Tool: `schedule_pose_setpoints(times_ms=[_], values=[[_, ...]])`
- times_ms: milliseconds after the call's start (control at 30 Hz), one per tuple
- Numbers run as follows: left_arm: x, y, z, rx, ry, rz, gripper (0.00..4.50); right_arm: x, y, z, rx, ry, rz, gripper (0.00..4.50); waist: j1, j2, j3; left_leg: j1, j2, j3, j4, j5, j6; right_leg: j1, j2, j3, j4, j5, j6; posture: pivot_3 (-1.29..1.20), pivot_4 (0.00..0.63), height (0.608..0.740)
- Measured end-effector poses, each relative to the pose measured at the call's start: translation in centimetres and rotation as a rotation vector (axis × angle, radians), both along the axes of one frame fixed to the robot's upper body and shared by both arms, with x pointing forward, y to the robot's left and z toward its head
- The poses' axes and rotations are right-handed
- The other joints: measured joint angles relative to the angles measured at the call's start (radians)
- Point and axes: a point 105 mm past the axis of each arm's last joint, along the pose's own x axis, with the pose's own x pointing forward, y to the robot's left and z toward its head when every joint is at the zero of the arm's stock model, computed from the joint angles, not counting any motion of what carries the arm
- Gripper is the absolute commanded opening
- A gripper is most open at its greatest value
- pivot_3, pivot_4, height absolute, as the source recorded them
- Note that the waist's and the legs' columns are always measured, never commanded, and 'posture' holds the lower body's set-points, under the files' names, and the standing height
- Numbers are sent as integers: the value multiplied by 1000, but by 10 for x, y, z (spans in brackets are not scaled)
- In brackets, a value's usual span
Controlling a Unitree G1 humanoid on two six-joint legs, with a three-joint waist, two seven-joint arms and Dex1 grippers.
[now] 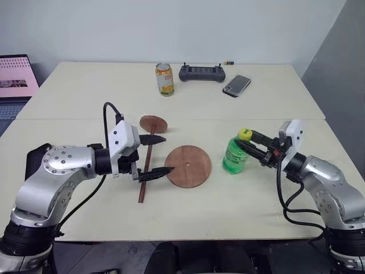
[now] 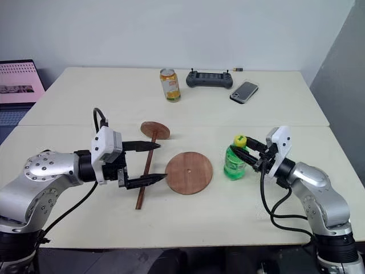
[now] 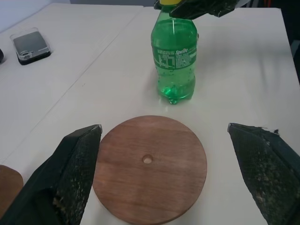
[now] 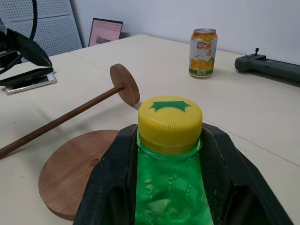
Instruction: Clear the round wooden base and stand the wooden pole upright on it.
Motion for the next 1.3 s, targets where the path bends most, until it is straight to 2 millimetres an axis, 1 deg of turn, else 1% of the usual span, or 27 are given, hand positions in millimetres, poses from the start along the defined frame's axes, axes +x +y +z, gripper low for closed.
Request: schedule_pose_setpoints(times_ms=[133,233,333,367,500,567,700,767,867,1033,1100,1133,1167,1200,1267,1300], values=[[1,-4,2,-15,-6,-14,4500,0,0,0,-15,-13,1,1430,0,0,0,0,0,0,0,0,0,0,0,0,0,0,0,0,150,740],[3,-9,8,-35,-27,-26,4500,0,-2,1,-31,-23,-5,1430,1,0,0,0,0,0,0,0,0,0,0,0,0,0,0,0,150,740],[5,-17,15,-76,-41,-54,4500,3,-11,3,-57,-47,-44,1429,1,0,0,-1,0,0,1,0,0,0,0,0,0,0,0,0,150,740],[5,-22,17,-94,-40,-69,4500,6,-18,4,-67,-56,-71,1428,1,0,0,-1,-1,0,1,0,0,0,0,0,0,0,0,0,150,740],[7,-35,18,-124,-29,-106,4500,26,-59,8,-80,-100,-262,1426,2,0,0,-1,-1,1,1,0,0,0,0,1,0,0,0,0,150,740],[9,-41,20,-137,-28,-120,4500,34,-76,10,-79,-120,-342,1423,1,0,0,-1,0,2,1,0,-1,-1,0,1,0,0,0,0,150,740],[11,-60,25,-167,-31,-176,4500,51,-113,12,-67,-139,-512,1421,1,0,0,-1,0,3,1,1,-1,-1,0,2,0,0,0,0,150,740],[13,-70,24,-170,-29,-198,4500,56,-132,13,-53,-139,-598,1420,1,0,0,-1,0,4,1,2,-3,-1,0,2,0,0,0,0,150,740],[15,-81,20,-170,-22,-209,4500,59,-146,13,-39,-141,-661,1420,1,0,0,-1,0,5,1,2,-4,-1,0,3,0,0,0,0,150,740],[20,-82,15,-142,-30,-199,4500,61,-151,12,-30,-131,-685,1420,1,0,0,0,0,5,1,2,-3,0,0,3,0,0,0,0,150,740],[21,-81,13,-137,-34,-196,4500,62,-154,12,-18,-115,-694,2123,2,0,0,0,0,5,1,2,-3,0,0,3,0,0,0,0,150,740],[22,-81,12,-134,-34,-194,4500,62,-155,12,-13,-108,-700,2160,2,0,0,0,0,5,1,2,-3,0,-1,3,0,0,0,0,150,740],[22,-80,11,-132,-33,-196,4500,63,-158,11,-8,-98,-715,2452,3,0,0,-1,0,5,1,2,-3,0,-1,3,0,0,0,0,150,740],[22,-80,11,-131,-32,-197,4500,63,-160,9,-4,-83,-725,2621,2,0,0,-1,0,5,1,2,-3,0,-1,3,0,0,0,0,150,740],[22,-79,9,-131,-30,-194,4500,63,-161,7,0,-67,-726,3155,1,0,0,-1,0,5,1,2,-3,-1,-1,4,0,0,0,0,150,740],[22,-79,8,-131,-32,-193,4500,63,-161,7,5,-63,-725,3300,1,0,0,-1,0,5,1,2,-3,-1,-1,4,0,0,0,0,150,740]])
